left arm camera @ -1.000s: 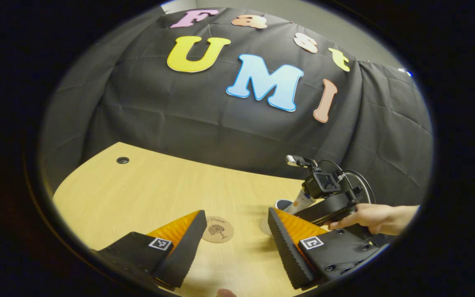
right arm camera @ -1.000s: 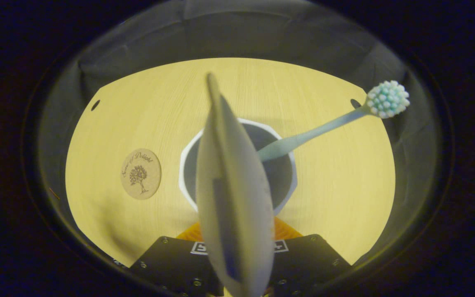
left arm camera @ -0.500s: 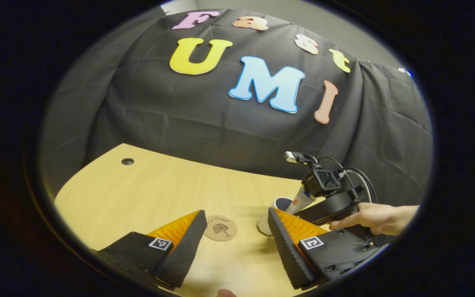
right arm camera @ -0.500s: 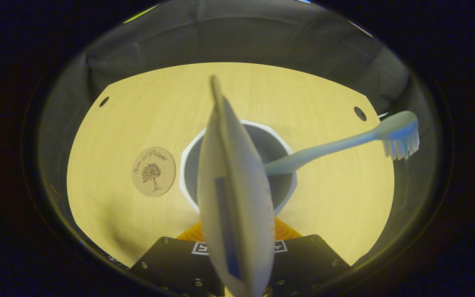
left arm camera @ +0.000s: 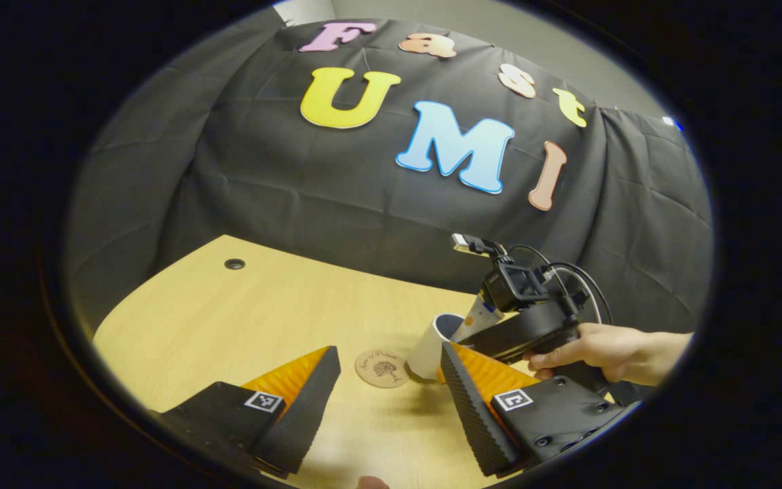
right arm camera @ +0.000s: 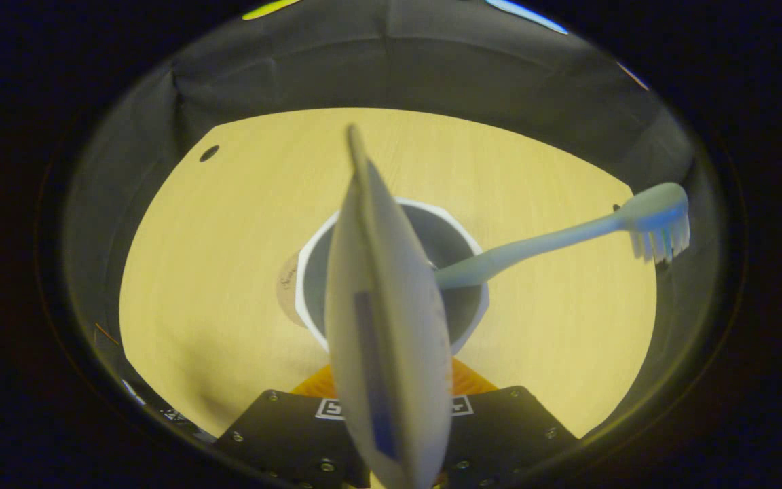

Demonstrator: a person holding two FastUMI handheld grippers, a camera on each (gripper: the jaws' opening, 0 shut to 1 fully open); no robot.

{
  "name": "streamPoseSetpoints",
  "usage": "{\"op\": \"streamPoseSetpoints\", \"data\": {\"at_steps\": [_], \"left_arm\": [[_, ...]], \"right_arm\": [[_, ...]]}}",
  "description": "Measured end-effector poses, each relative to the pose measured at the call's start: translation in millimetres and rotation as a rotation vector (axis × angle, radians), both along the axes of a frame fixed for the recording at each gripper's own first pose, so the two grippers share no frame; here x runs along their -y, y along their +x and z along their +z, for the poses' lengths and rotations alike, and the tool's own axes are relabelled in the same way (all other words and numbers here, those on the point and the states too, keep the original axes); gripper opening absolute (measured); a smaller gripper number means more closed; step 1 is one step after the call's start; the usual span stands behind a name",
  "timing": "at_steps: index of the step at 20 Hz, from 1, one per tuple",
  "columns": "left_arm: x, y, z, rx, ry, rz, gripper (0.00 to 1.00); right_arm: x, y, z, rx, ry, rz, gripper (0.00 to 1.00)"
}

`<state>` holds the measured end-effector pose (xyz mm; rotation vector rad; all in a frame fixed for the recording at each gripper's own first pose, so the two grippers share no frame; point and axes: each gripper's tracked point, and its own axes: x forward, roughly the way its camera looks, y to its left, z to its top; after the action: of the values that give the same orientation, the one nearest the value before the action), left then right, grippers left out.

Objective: Put the toothbrush and toothpaste on the desktop into the cup, then pick up the cup and place it on the coaster on the desktop.

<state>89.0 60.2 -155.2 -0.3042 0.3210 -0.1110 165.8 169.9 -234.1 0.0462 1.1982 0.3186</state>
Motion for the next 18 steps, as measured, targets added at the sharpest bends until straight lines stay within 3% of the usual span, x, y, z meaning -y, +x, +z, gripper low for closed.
{"op": "streamPoseSetpoints", "data": {"at_steps": [9, 18], "left_arm": [[-20.1, -19.5, -7.2, -0.021, -0.008, 0.029, 0.96], [-28.9, -24.8, -12.3, -0.032, -0.020, 0.057, 0.97]], "right_arm": [[-54.0, 5.3, 1.1, -0.018, -0.010, 0.081, 0.44], [-72.1, 8.0, -7.0, -0.024, -0.034, 0.119, 0.43]]}}
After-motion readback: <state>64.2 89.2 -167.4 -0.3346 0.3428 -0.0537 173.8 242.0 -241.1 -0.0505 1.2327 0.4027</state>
